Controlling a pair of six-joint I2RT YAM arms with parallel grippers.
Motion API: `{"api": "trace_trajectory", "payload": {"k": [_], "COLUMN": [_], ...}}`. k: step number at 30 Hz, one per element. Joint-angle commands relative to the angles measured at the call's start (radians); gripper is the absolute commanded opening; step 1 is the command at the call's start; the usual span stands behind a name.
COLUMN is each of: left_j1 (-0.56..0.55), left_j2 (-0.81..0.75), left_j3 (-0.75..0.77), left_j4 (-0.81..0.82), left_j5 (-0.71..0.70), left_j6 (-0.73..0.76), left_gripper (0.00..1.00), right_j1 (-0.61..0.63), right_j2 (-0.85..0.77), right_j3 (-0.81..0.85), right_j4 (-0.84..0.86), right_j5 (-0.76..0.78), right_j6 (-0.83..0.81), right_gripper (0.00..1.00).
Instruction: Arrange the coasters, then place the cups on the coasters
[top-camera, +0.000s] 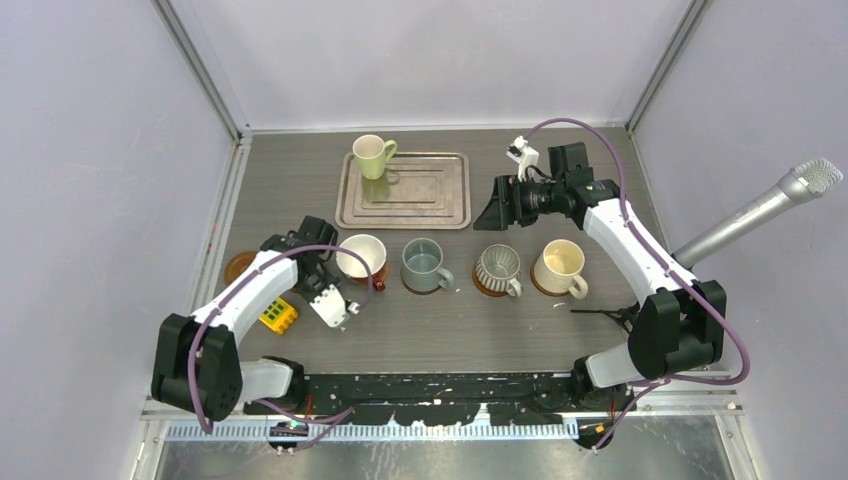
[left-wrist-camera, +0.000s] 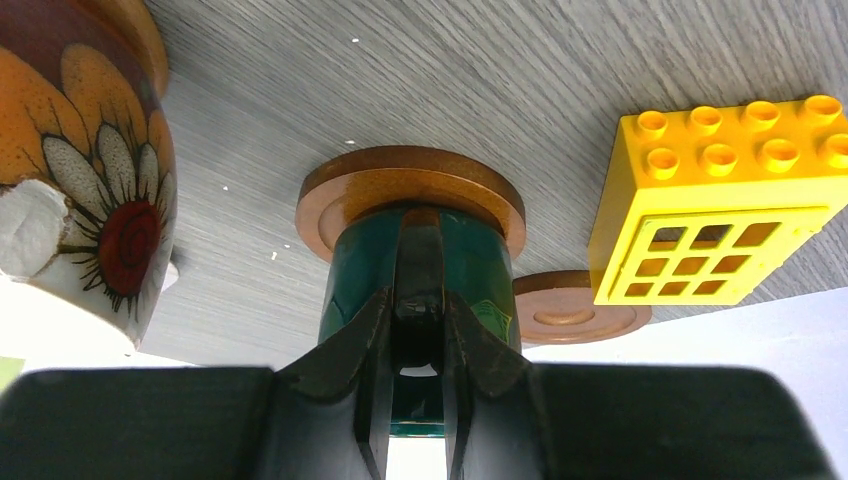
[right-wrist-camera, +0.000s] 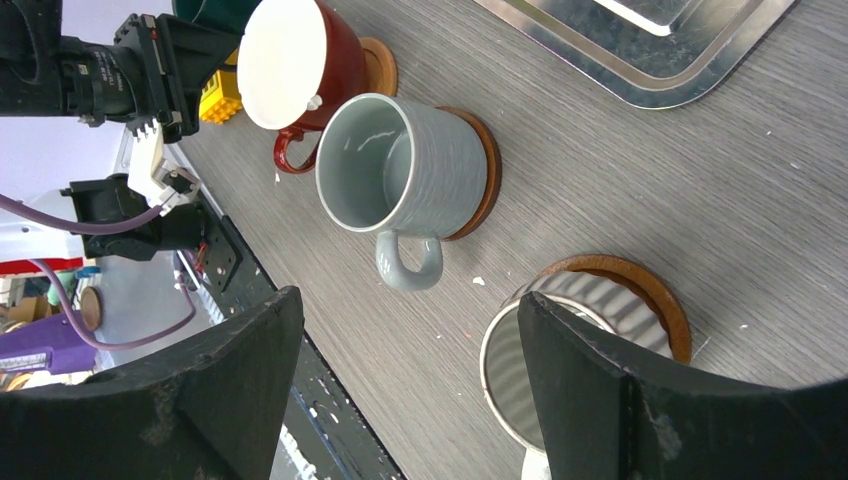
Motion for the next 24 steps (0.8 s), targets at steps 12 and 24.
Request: {"api": "trace_trajectory", "payload": {"k": [12,24], "left_j1": [-0.008,-0.016], "left_j2": [-0.052,-0.095], "left_j3": [0.01,0.228], "left_j4": [-0.05,-0.311], "left_j5": [-0.045,-0.016], "left_j6": [0.056,0.003], "left_gripper": [0.42,0.71], "right_j1": [-0.01,-0.01], "right_j2": [0.006,0.007], "right_j3": [0.008,0.008], "right_j4": [0.011,0.01], "right_j5": [-0.021,-0.03], "right_j6": [0.007,0.01], "right_gripper": [0.83,0.83]}}
